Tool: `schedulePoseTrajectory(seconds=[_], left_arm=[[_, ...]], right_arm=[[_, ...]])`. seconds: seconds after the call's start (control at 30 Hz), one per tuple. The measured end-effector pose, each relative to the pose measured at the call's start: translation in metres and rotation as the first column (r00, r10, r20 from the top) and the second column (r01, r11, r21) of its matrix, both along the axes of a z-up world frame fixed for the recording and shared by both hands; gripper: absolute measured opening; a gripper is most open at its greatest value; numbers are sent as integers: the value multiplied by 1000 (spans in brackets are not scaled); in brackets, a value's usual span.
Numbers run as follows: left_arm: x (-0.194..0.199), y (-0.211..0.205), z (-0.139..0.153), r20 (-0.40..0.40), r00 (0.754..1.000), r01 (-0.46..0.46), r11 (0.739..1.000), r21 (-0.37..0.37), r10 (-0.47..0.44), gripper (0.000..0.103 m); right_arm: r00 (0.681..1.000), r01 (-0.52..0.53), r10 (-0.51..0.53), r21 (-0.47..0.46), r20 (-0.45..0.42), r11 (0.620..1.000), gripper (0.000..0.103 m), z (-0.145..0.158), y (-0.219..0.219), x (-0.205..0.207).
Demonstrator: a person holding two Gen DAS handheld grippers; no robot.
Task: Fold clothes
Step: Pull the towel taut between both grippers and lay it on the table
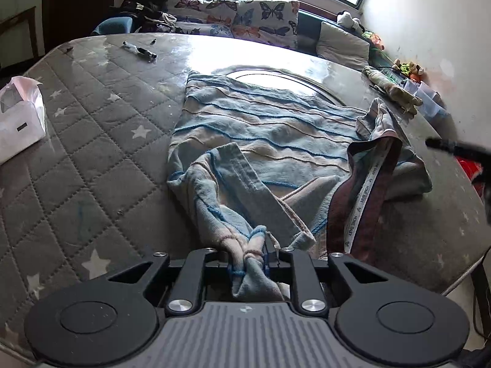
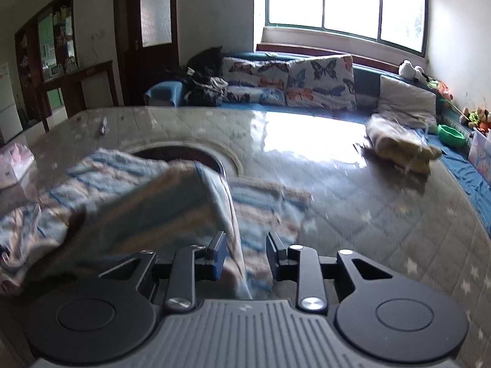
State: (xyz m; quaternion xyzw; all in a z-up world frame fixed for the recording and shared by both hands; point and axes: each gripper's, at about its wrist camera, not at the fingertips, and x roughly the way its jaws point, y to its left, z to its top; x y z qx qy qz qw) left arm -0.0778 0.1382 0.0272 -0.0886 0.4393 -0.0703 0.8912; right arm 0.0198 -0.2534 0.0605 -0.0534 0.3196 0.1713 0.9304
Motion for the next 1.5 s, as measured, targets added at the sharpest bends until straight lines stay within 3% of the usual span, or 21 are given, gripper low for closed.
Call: schedulePoseTrajectory(seconds=[0.23, 0.5, 0.6, 0.63, 0.73, 1.03, 1.27, 1.4, 1.5], left_arm=[[-3, 5, -4, 1, 1000, -13, 1000, -9, 13, 31], [0, 13, -8, -8, 1000, -16, 1000, -23, 16, 34], [1, 13, -7, -9, 1000, -20, 1000, -18, 20, 34], [1, 14, -6, -9, 1000, -23, 1000, -16, 23, 34], [2, 12, -5, -6, 999, -35, 999, -9, 35, 33], [2, 11, 3, 5, 999, -44, 999, 29, 44, 33], [-8, 14, 11, 23, 998, -53, 997, 50, 51, 33], [-16, 17, 16, 26, 998, -58, 996, 72, 56, 33], [-25, 23, 19, 29, 997, -70, 994, 83, 68, 41]], right_arm=[[997, -75, 75, 30, -3, 997, 35, 7, 32, 44], [989, -92, 95, 28, -114, 995, 42, -31, 50, 84], [980, -110, 119, 66, -159, 992, 28, -43, 47, 85], [979, -115, 127, 77, -160, 990, 14, -44, 46, 84], [982, -133, 146, 107, -121, 985, 8, -36, 40, 71], [970, -242, 236, 158, 53, 957, 7, 30, 9, 2], [946, -322, 316, 116, 68, 940, 7, 45, -15, -58], [931, -365, 364, 89, 24, 927, 7, 39, -23, -81], [922, -384, 387, 81, -19, 920, 13, 33, -28, -92]])
